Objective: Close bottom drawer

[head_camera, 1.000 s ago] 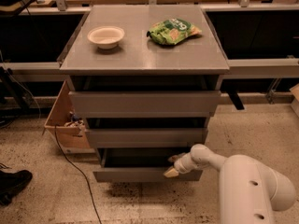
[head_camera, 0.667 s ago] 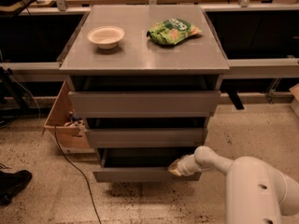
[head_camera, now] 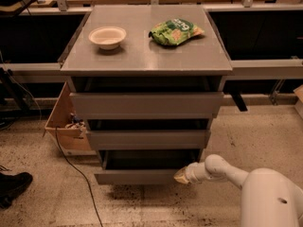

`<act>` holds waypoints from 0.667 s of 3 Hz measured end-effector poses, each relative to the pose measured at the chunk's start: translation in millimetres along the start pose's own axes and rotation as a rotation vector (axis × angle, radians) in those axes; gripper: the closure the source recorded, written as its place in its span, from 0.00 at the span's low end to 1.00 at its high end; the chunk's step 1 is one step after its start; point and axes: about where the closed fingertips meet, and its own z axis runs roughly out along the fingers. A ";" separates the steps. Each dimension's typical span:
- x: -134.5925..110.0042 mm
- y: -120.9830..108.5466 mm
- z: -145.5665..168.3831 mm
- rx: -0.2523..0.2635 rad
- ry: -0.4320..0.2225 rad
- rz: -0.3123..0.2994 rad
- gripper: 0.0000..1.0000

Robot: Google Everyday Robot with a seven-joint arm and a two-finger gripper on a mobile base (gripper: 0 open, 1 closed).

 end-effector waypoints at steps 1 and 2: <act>20.3 1.4 0.9 -0.002 -0.055 0.065 1.00; 34.7 4.6 7.6 0.013 -0.120 0.124 1.00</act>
Offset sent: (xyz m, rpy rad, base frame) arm -0.0211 -0.0287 -0.0429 0.2195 0.0004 -0.1974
